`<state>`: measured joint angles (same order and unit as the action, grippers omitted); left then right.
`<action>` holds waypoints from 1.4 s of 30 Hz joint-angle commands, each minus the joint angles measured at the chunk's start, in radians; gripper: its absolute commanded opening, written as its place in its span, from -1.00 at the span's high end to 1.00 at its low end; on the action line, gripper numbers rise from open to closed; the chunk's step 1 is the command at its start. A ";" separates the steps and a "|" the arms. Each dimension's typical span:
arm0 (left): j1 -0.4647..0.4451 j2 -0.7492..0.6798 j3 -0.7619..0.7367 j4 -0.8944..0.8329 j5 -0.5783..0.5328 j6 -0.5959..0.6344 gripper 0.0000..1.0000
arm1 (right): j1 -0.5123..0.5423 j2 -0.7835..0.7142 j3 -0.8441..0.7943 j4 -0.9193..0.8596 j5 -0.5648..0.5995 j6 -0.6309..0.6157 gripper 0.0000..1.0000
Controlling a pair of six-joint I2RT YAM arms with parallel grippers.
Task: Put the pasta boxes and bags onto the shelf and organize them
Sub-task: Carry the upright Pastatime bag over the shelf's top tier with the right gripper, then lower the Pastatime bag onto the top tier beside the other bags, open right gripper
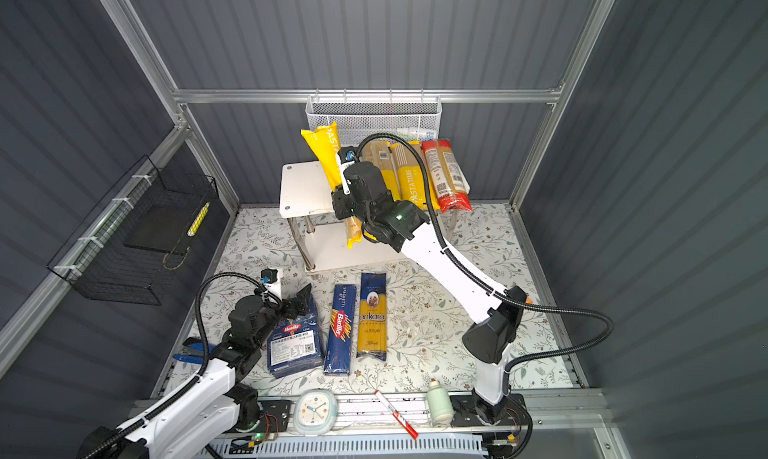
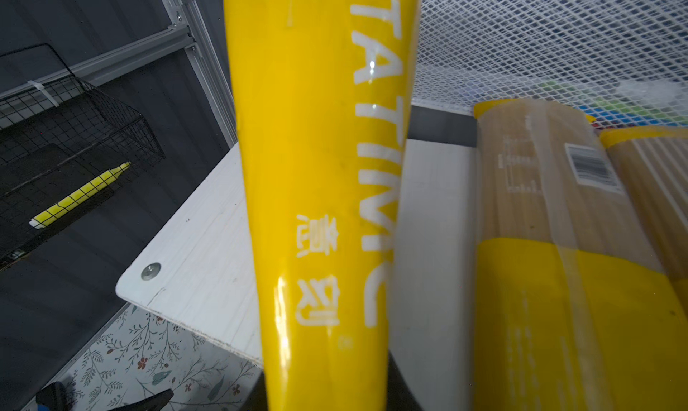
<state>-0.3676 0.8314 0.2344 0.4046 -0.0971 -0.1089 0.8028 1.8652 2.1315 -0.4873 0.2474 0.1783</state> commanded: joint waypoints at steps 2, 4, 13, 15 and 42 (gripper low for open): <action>-0.001 0.006 0.006 0.021 0.004 -0.003 -0.99 | -0.020 0.012 0.098 0.118 0.007 -0.002 0.61; -0.001 0.008 0.008 0.021 0.004 -0.003 -0.98 | -0.023 0.023 0.106 0.115 0.006 0.002 0.61; -0.001 0.004 0.005 0.020 0.003 -0.003 -0.99 | -0.034 0.051 0.111 0.124 0.046 0.018 0.60; -0.001 0.007 0.007 0.021 -0.003 -0.003 -0.99 | -0.036 0.055 0.111 0.121 0.049 0.030 0.60; -0.001 0.005 0.006 0.019 -0.012 -0.009 -0.99 | -0.048 0.169 0.224 0.077 0.072 0.101 0.34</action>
<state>-0.3679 0.8463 0.2344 0.4046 -0.0978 -0.1089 0.7746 2.0216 2.3360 -0.4873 0.2752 0.2733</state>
